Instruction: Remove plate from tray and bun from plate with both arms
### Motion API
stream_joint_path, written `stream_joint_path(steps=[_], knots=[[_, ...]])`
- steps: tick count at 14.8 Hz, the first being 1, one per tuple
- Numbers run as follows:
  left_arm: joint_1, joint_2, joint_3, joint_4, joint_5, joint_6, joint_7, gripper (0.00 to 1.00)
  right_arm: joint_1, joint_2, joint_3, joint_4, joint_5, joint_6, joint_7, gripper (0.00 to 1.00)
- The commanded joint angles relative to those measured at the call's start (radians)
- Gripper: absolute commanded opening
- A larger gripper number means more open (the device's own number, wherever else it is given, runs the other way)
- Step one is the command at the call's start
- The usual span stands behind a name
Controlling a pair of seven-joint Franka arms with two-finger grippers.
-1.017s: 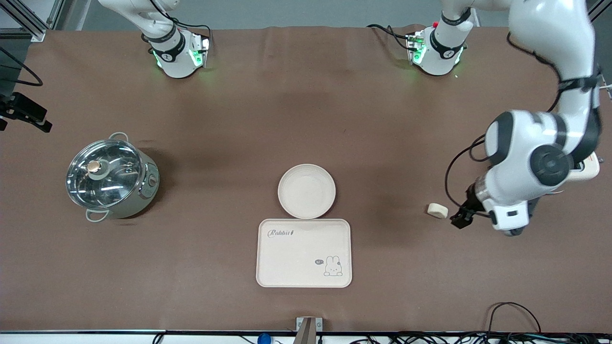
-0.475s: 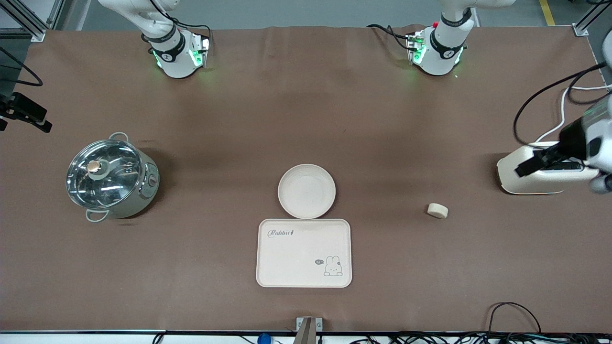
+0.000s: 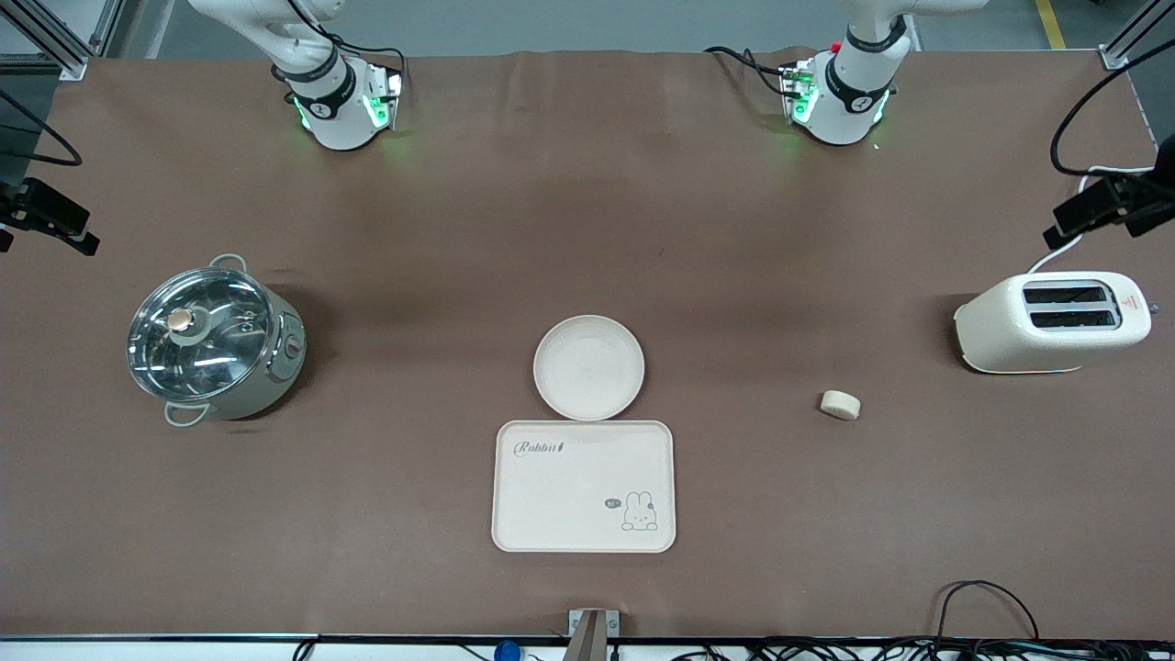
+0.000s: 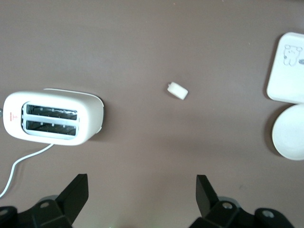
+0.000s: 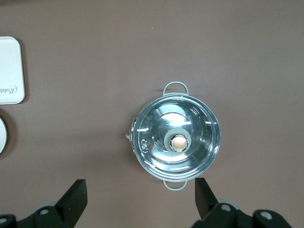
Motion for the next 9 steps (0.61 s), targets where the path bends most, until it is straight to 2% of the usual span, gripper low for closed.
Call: stream_joint_path(steps=[1, 3, 5, 7, 9], knots=[[0.021, -0.139, -0.084, -0.158, 0.03, 0.008, 0.014, 1.0, -0.008, -0.004, 0.006, -0.003, 0.017, 0.004, 0.012, 1.0], [0.058, -0.185, -0.15, -0.203, 0.051, 0.009, 0.019, 1.0, -0.01, -0.004, 0.004, -0.001, 0.017, 0.006, 0.012, 1.0], [0.059, -0.21, -0.168, -0.221, 0.051, 0.006, 0.039, 1.0, -0.011, -0.004, 0.004, -0.001, 0.017, 0.007, 0.012, 1.0], [0.068, -0.205, -0.175, -0.208, 0.048, 0.005, 0.054, 1.0, -0.011, -0.004, 0.004, -0.003, 0.017, 0.007, 0.012, 1.0], [0.067, -0.176, -0.174, -0.153, 0.048, -0.029, 0.05, 1.0, -0.011, -0.003, 0.004, -0.001, 0.017, 0.007, 0.012, 1.0]])
